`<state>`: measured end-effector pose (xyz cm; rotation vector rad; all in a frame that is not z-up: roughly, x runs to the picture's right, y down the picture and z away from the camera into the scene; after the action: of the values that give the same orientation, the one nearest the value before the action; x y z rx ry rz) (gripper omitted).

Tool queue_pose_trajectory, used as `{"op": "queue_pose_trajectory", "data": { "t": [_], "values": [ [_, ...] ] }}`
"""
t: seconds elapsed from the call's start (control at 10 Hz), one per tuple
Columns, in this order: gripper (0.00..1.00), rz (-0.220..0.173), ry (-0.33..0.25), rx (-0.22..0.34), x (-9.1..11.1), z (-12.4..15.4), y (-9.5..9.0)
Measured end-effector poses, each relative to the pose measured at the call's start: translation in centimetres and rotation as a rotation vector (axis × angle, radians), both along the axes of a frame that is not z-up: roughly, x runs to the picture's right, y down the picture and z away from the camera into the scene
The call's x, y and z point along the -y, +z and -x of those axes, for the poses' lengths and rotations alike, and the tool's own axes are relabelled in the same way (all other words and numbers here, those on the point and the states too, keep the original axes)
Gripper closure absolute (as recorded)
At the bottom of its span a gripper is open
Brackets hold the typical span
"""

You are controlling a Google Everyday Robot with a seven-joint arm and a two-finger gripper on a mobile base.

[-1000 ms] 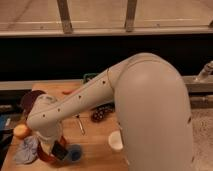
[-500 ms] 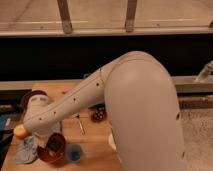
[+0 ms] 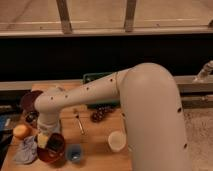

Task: Wipe red bowl with eraser

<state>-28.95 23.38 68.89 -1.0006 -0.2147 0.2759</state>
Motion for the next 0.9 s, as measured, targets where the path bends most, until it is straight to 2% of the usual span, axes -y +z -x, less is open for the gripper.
{"op": "queue_pose_trajectory", "data": {
  "t": [0.1, 0.2, 0.4, 0.6, 0.9],
  "values": [
    [1.00, 0.022, -0.047, 0.005, 0.0, 0.0, -0.5],
    [1.00, 0.028, -0.076, -0.006, 0.1, -0.1, -0.7],
    [1.00, 0.033, -0.148, -0.064, -0.1, -0.1, -1.3],
    [1.00, 0.018, -0.173, -0.103, -0.6, -0.3, -1.3],
    [1.00, -0.028, -0.208, -0.152, -1.5, 0.1, -0.7]
  ]
}}
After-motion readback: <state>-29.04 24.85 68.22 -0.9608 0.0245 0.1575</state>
